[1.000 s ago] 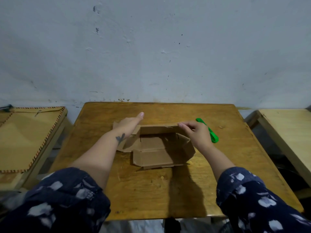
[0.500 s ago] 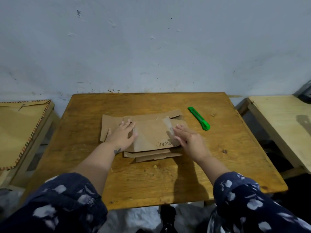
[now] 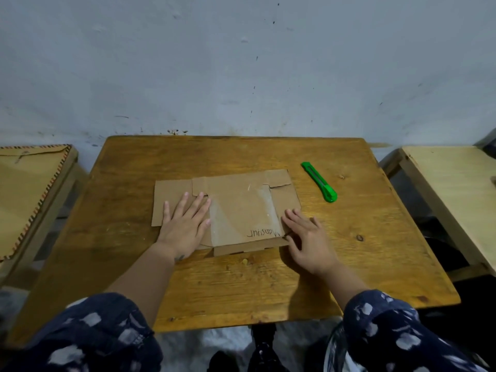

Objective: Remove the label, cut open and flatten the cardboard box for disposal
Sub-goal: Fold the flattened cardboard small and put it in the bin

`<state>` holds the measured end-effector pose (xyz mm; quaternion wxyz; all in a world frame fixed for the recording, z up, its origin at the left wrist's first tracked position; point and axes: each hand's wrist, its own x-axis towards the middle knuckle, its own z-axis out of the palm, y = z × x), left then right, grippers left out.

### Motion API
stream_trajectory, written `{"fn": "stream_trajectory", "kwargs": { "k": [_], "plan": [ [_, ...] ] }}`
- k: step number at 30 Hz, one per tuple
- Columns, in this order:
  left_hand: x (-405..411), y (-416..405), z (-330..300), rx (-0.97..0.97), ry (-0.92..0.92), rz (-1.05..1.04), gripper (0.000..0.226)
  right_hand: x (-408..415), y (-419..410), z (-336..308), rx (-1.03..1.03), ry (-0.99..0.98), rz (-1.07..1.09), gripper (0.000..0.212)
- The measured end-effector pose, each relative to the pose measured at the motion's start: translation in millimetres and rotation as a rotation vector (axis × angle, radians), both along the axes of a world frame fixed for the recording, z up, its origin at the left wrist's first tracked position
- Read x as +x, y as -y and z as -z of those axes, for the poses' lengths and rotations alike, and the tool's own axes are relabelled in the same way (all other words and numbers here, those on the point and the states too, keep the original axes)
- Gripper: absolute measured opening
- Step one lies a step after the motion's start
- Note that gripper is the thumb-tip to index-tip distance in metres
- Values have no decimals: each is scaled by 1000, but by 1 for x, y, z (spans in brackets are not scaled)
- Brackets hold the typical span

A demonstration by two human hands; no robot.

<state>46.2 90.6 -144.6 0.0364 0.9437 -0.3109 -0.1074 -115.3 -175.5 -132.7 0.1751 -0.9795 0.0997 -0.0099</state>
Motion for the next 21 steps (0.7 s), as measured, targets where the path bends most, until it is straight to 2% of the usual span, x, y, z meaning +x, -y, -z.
{"fn": "stream_trajectory", "kwargs": {
  "k": [4, 10, 14, 21],
  "plan": [
    [-1, 0, 1, -21, -24, -23, 54, -4, -3, 1, -34, -56, -16, 68],
    [-4, 0, -2, -99, -87, -70, 50, 10, -18, -3, 2, -23, 156, 58],
    [-8, 3, -5, -134, -109, -112, 62, 17, -23, -1, 32, -7, 224, 56],
    [-11, 8, -1, -45, -38, -120, 78, 22, -20, -2, 34, 25, 237, 58]
  ]
}}
